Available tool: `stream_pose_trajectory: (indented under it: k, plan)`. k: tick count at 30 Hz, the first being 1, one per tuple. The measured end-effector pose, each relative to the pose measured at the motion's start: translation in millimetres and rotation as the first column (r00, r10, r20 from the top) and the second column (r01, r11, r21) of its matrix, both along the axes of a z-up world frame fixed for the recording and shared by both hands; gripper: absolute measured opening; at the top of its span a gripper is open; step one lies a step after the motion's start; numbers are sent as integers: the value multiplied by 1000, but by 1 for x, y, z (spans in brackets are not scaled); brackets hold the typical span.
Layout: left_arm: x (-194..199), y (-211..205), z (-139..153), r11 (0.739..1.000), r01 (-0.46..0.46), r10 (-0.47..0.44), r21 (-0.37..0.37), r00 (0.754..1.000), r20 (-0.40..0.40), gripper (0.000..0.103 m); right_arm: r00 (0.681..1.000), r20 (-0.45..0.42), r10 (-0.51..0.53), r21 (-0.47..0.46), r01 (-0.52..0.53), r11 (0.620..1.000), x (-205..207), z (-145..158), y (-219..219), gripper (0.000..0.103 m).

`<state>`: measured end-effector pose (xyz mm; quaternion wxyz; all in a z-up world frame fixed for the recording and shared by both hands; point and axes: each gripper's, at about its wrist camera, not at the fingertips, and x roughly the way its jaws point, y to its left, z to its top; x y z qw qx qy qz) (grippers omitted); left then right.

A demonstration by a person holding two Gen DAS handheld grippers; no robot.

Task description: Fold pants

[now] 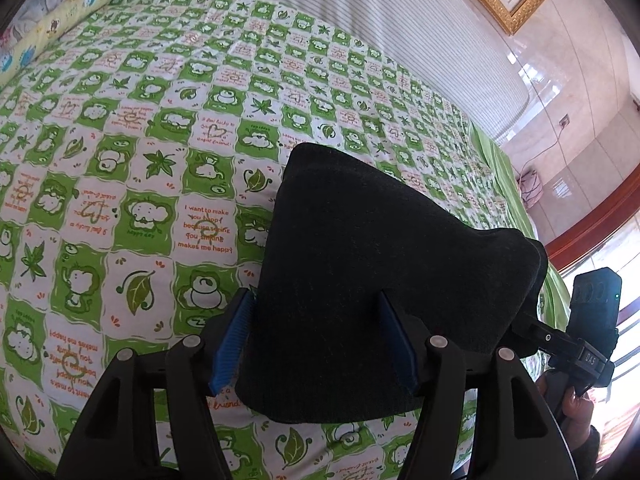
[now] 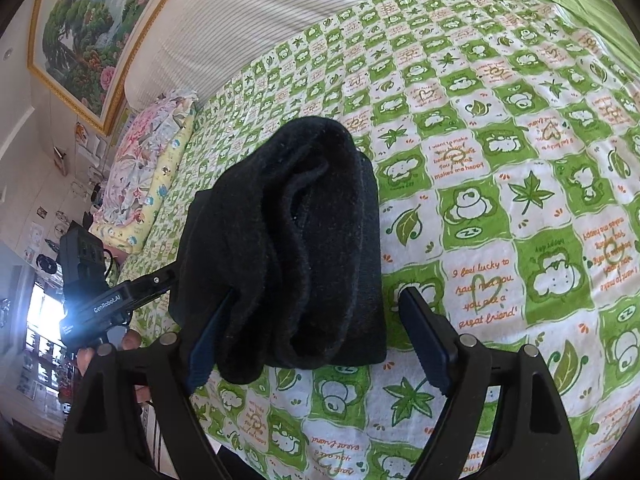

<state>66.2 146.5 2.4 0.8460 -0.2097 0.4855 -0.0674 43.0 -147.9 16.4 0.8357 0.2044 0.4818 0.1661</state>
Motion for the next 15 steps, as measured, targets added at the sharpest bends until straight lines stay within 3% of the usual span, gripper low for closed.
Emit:
stream_pose_trajectory:
  k: [8,15]
  plan:
    - [12,-5,-12,1000,-10,10,-18,999,-33,65,1000,-9,26,19,-26,999,7,-6,5,84]
    - [12,-7,-12,1000,-7,7,-13,1000,-27,54,999,1,47,28,-47,999,9,-7,8,71]
